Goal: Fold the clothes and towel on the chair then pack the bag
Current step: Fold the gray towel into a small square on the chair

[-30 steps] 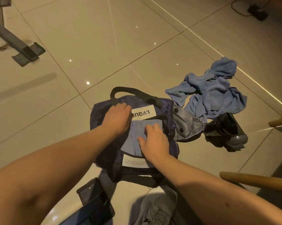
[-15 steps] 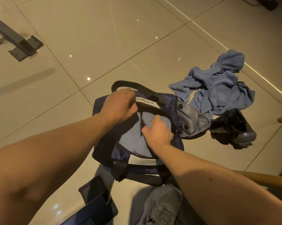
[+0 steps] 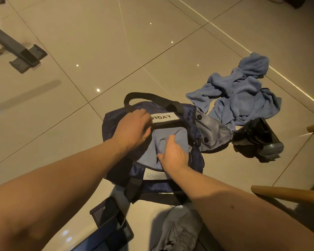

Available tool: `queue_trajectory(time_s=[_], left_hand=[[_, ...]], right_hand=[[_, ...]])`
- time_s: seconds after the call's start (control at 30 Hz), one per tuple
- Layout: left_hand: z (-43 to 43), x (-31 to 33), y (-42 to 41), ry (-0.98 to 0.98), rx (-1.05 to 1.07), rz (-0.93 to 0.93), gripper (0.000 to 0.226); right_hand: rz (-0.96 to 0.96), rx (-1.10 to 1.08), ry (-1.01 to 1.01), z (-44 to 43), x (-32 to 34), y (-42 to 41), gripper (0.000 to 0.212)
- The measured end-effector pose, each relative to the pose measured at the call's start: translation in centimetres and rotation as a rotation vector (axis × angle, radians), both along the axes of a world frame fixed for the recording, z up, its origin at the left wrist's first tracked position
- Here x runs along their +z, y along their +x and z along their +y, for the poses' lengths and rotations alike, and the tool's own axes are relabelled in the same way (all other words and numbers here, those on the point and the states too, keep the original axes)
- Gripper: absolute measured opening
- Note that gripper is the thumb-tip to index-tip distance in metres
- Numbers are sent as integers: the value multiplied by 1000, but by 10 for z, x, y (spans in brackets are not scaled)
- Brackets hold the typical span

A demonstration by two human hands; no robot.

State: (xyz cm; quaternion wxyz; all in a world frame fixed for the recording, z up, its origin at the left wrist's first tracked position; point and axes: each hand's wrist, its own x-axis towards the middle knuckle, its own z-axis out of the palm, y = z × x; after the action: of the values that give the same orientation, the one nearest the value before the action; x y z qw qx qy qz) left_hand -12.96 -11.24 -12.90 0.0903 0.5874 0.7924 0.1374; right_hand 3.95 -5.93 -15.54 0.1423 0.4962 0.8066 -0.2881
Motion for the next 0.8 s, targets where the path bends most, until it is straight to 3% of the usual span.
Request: queue_trajectory(time_s=[0.17,0.23,0.3,0.4,0.5,0.63,0.8], left_hand=[[-6,-4,12,-15,-185,-7,52],[-7,-10,18,-54,-245,9,58],[-8,-17,25,-119,-278,37,57],[-11,-25,33,-244,-297,135,53],[-7,-29,40,-347,-263,247,50],[7,-23,51,-519,-264,334,43],[31,1,47,-557,-157,172,42]], right_hand=[[194,61,-163,-13,5,8,37],[254,90,-52,-16,10,29,23],[315,117,74,-17,16,51,21],[284,316,37,-16,17,80,29],[204,470,19,-10,16,93,21],[239,312,64,2,26,83,16],[151,239,-142,21,47,78,23]])
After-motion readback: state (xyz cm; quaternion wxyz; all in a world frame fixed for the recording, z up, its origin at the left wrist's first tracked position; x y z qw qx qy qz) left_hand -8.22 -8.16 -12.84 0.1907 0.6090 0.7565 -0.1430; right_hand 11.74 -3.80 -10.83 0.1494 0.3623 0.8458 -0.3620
